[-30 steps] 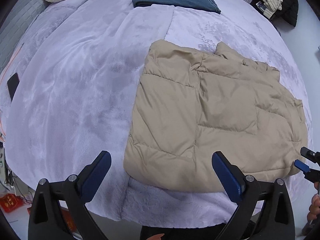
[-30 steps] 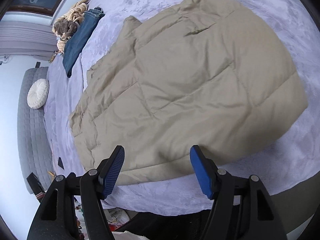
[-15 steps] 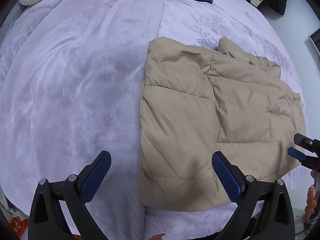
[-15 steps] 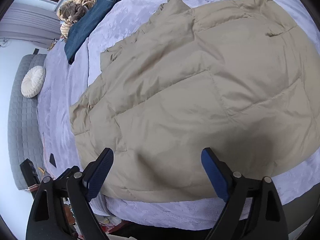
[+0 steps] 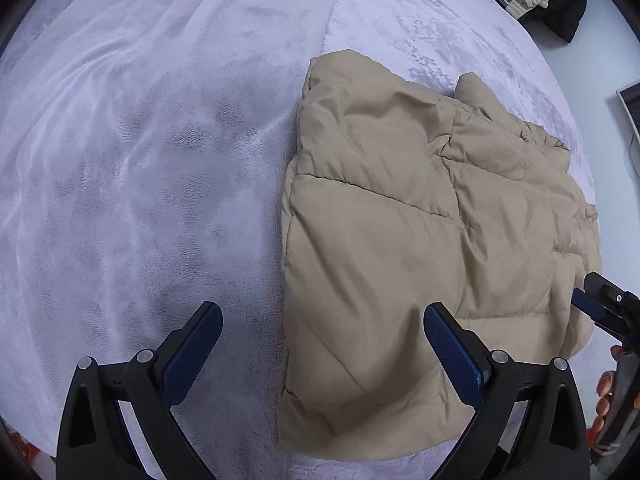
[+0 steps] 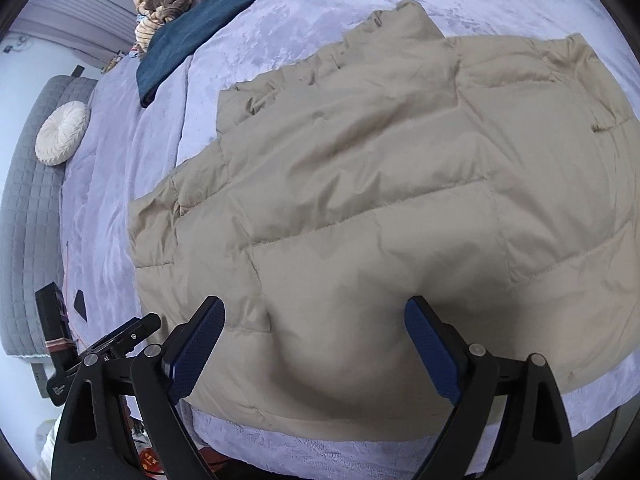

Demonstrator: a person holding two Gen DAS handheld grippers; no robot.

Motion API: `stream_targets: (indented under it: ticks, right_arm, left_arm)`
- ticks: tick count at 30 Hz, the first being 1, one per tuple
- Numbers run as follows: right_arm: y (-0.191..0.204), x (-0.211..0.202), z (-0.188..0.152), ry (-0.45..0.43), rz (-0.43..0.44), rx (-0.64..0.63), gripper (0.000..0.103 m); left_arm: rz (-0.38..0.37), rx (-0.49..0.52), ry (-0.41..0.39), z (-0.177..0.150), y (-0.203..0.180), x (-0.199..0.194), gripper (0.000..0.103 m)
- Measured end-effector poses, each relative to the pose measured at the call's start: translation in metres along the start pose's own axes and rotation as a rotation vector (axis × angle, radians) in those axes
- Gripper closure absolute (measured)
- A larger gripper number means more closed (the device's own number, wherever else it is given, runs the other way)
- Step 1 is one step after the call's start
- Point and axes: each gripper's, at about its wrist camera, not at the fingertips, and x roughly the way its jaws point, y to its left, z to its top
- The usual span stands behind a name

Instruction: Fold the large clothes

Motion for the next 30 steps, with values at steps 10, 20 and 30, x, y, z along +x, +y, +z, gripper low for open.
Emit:
stream_targets:
  ticks: [10, 20, 30]
  right_arm:
    - [-0.008, 0.023, 0.01, 0.025, -0.031, 0.02, 0.009]
    - [-0.011, 0.039, 0.011, 0.065, -0.02, 0.028, 0.0]
    - [-0.005, 0.031, 0.014, 0.085, 0.009, 0.018, 0.0]
  left_arm:
    - [-0.387, -0.001, 0.076, 0.025, 0.029, 0.034, 0.002]
    - [-0.59, 0.102, 0.201, 0.048, -0.012, 0.076, 0.002]
    - [-0.602, 0.149, 0.215, 0.053, -0.025, 0.07, 0.069]
